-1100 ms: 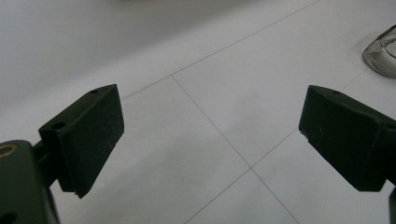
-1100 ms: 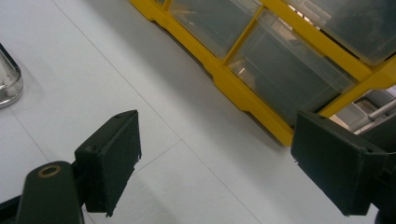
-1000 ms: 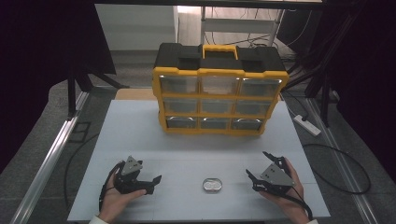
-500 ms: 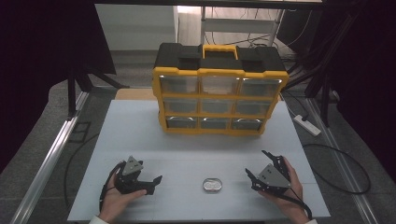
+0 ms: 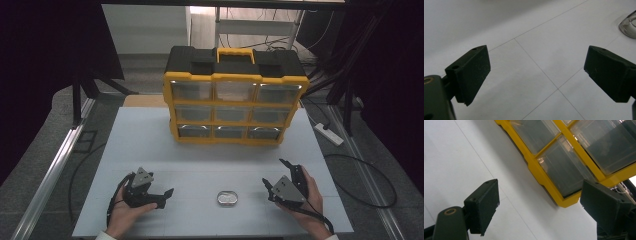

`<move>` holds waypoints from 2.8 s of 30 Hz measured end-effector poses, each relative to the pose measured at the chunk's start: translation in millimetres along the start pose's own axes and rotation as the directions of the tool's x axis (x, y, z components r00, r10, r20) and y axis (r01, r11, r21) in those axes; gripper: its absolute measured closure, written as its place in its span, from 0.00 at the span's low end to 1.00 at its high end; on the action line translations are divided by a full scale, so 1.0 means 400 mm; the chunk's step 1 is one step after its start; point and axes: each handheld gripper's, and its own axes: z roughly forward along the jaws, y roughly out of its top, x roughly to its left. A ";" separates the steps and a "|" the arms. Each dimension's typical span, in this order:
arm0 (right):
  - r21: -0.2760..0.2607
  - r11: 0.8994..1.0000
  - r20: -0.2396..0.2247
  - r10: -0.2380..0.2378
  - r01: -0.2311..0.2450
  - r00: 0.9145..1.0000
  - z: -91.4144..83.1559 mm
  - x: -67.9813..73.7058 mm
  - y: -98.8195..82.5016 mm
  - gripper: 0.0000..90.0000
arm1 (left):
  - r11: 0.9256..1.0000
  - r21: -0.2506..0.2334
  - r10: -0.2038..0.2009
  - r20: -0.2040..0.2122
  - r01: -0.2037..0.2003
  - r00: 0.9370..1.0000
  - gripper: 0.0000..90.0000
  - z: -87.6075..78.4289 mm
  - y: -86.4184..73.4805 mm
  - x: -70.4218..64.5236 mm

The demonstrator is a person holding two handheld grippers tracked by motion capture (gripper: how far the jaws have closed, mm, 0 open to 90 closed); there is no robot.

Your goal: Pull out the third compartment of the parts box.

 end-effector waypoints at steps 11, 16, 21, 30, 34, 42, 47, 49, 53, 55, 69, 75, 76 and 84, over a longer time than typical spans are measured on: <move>0.004 0.997 0.034 -0.078 0.077 0.996 0.008 0.002 0.017 0.17 | 1.000 0.003 -0.003 0.003 0.003 1.000 0.08 0.001 0.000 0.001; 0.015 0.996 0.043 -0.091 0.090 0.995 0.013 0.000 0.025 0.17 | 1.000 0.006 0.002 0.007 -0.002 1.000 0.08 0.002 0.001 -0.001; 0.017 0.993 0.048 -0.114 0.113 0.992 0.012 -0.005 0.038 0.17 | 1.000 0.003 -0.002 0.005 0.002 1.000 0.08 0.000 0.000 0.002; 0.007 0.989 0.087 -0.146 0.146 0.986 0.014 -0.024 0.069 0.17 | 1.000 -0.002 -0.001 0.007 0.001 1.000 0.08 -0.001 0.000 0.001; 0.001 0.987 0.107 -0.162 0.163 0.981 0.012 -0.032 0.079 0.17 | 1.000 0.000 -0.001 0.008 0.001 1.000 0.08 0.000 0.000 0.001; -0.014 0.983 0.124 -0.178 0.181 0.976 0.018 -0.045 0.108 0.17 | 1.000 0.001 0.000 0.011 0.000 1.000 0.08 0.000 0.000 0.001; -0.017 0.981 0.138 -0.188 0.193 0.972 0.022 -0.053 0.121 0.17 | 1.000 0.001 0.000 0.010 0.000 1.000 0.08 0.000 -0.001 0.001; -0.018 0.980 0.144 -0.195 0.199 0.970 0.024 -0.056 0.127 0.17 | 1.000 0.001 0.000 0.011 0.000 1.000 0.08 0.000 0.000 0.001; -0.017 0.979 0.159 -0.199 0.204 0.967 0.027 -0.068 0.140 0.17 | 1.000 0.002 0.000 0.010 0.000 1.000 0.08 0.001 0.000 0.001; -0.022 0.978 0.164 -0.201 0.207 0.966 0.028 -0.071 0.142 0.17 | 1.000 0.000 -0.001 0.010 0.001 1.000 0.08 0.000 0.000 0.001; -0.030 0.978 0.198 -0.195 0.205 0.961 0.029 -0.103 0.161 0.17 | 1.000 0.003 0.001 0.009 -0.001 1.000 0.08 0.001 0.000 0.000; -0.031 0.977 0.213 -0.199 0.210 0.956 0.026 -0.115 0.168 0.17 | 1.000 0.004 0.003 0.009 -0.003 1.000 0.08 0.002 0.000 -0.001; -0.036 0.977 0.217 -0.198 0.210 0.956 0.026 -0.117 0.170 0.17 | 1.000 0.004 0.003 0.009 -0.003 1.000 0.08 0.002 0.000 -0.001; -0.037 0.972 0.240 -0.215 0.231 0.947 0.020 -0.138 0.185 0.17 | 1.000 0.004 0.003 0.009 -0.003 1.000 0.08 0.002 0.000 0.000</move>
